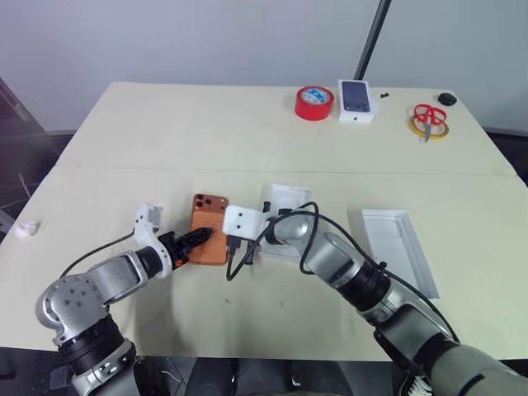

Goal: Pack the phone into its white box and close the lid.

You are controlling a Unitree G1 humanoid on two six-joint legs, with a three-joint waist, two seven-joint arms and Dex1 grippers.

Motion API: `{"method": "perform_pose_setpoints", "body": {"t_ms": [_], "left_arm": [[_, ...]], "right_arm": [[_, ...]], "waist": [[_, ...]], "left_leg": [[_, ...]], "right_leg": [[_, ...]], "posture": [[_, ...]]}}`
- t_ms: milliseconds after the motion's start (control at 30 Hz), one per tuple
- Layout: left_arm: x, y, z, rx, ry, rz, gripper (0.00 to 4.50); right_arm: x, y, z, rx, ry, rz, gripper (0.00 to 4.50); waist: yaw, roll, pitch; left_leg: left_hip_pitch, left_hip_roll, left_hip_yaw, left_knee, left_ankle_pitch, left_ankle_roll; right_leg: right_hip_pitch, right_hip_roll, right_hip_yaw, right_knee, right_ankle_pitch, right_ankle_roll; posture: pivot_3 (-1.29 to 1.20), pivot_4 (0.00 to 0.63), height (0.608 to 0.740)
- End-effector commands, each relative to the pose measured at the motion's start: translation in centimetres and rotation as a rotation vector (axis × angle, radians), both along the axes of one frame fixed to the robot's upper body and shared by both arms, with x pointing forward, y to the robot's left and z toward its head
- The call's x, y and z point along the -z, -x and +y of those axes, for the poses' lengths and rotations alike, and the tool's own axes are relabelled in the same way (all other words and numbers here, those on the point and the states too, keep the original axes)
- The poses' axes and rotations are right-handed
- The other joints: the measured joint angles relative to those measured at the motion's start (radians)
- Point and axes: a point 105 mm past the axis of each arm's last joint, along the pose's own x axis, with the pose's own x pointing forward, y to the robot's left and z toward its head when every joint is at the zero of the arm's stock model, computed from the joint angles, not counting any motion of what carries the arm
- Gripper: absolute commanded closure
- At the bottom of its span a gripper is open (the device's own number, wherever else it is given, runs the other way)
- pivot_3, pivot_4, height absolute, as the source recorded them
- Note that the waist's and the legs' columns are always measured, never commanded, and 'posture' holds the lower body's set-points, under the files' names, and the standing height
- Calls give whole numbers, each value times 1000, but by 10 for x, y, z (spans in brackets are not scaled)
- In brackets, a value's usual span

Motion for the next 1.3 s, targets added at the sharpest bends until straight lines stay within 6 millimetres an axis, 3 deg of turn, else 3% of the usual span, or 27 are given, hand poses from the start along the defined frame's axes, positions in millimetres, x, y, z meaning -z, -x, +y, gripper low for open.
{"method": "perform_pose_setpoints", "body": {"t_ms": [33,167,300,367,467,600,800,900,1033,1300], "left_arm": [[-7,0,1,4,3,-24,3259],[-9,-1,4,-18,62,-32,3259],[-11,-1,5,-39,104,-39,4464],[-15,-2,4,-45,124,-54,4464],[-28,-6,-1,-36,123,-104,4464],[-54,-16,-25,15,191,-197,4464],[-59,-21,-80,165,251,-172,4464],[-51,-24,-101,212,251,-123,4464],[-45,-31,-118,242,261,-83,4464],[-35,-34,-140,322,228,-36,4464]], "right_arm": [[-7,-1,2,-4,-20,-27,4500],[-12,-3,0,0,-20,-55,4500],[-31,-6,-6,19,-86,-67,4500],[-47,-5,-13,11,-148,-77,4500],[-69,1,-31,-17,-228,-108,4500],[-91,2,-89,48,-339,-113,4500],[-85,0,-172,260,-447,27,4500],[-78,7,-197,334,-427,33,4500],[-70,16,-210,383,-395,22,4500],[-64,24,-215,432,-379,5,4500]], "waist": [[0,0,0],[0,0,0],[3,0,0],[3,0,0],[6,-1,1],[13,-2,1],[8,-2,2],[7,-2,2],[4,-1,2],[10,-1,2]], "left_leg": [[0,0,0,0,0,0],[0,0,0,0,0,0],[0,0,-1,0,0,0],[-1,-1,0,0,0,0],[-1,-1,-1,0,0,0],[-2,-1,-1,-1,0,0],[-2,-4,-1,-1,-1,1],[-2,-3,-1,-1,-1,1],[-1,-1,0,-1,-1,1],[-2,-1,0,0,0,1]], "right_leg": [[0,0,0,0,0,0],[0,0,0,0,0,0],[0,-1,-1,0,0,0],[-1,-1,0,0,0,0],[-1,-1,-1,-1,0,0],[1,-2,-2,-2,0,0],[1,-5,-2,-4,0,0],[1,-3,-1,-4,0,0],[1,1,1,-3,0,0],[1,4,2,-3,0,0]], "posture": [[0,150,718],[0,150,718],[0,150,718],[0,150,718],[0,150,718],[0,150,718],[0,150,718],[0,150,718],[0,150,718],[0,150,718]]}}
